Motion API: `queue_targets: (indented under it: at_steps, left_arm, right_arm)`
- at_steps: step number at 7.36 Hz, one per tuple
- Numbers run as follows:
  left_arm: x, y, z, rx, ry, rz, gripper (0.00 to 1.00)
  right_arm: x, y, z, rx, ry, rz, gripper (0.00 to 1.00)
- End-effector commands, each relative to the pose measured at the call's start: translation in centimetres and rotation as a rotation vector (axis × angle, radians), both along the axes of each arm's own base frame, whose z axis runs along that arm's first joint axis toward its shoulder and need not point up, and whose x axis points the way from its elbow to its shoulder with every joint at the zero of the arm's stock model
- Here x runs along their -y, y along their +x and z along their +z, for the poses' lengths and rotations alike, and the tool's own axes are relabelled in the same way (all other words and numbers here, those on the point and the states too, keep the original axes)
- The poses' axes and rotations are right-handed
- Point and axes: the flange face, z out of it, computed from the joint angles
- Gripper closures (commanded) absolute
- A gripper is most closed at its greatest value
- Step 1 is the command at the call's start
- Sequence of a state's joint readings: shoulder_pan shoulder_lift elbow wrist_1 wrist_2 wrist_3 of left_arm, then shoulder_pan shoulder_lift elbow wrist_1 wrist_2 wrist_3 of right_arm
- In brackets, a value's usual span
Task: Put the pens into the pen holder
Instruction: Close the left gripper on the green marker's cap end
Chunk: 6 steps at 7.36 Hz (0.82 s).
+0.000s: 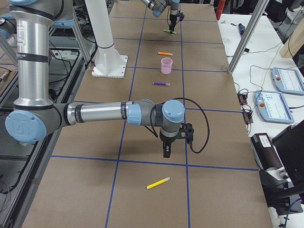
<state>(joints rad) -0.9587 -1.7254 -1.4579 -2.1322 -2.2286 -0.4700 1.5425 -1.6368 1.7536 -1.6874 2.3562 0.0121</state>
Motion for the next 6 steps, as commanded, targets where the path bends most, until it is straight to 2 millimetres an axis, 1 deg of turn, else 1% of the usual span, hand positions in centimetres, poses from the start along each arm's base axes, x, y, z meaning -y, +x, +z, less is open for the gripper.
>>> queue_targets:
  at_steps: [1,2,3,4,5,6]
  left_arm:
    - [0.0,0.0,0.0,0.0,-0.003,-0.003,0.79]
    - [0.0,0.0,-0.1,-0.001,-0.003,-0.004,0.83]
    - [-0.2,-0.2,-0.1,-0.002,-0.004,-0.007,0.98]
    - [-0.2,-0.3,-0.5,-0.01,-0.025,-0.032,1.0]
    - [-0.2,-0.3,-2.4,-0.033,-0.038,-0.067,1.0]
    - [-0.4,-0.4,-5.2,-0.066,-0.014,-0.081,1.0]
  right_arm:
    - [0.0,-0.1,0.0,0.0,0.0,-0.002,0.0]
    - [0.0,-0.2,0.1,0.0,-0.002,-0.004,0.0]
    - [0.0,-0.2,0.1,0.0,-0.002,-0.004,0.0]
    - [0.0,-0.2,0.1,0.0,-0.002,-0.004,0.0]
    - [0.0,-0.2,0.1,0.0,-0.002,-0.004,0.0]
    - [0.1,-0.2,-0.4,0.002,0.007,-0.004,0.0]
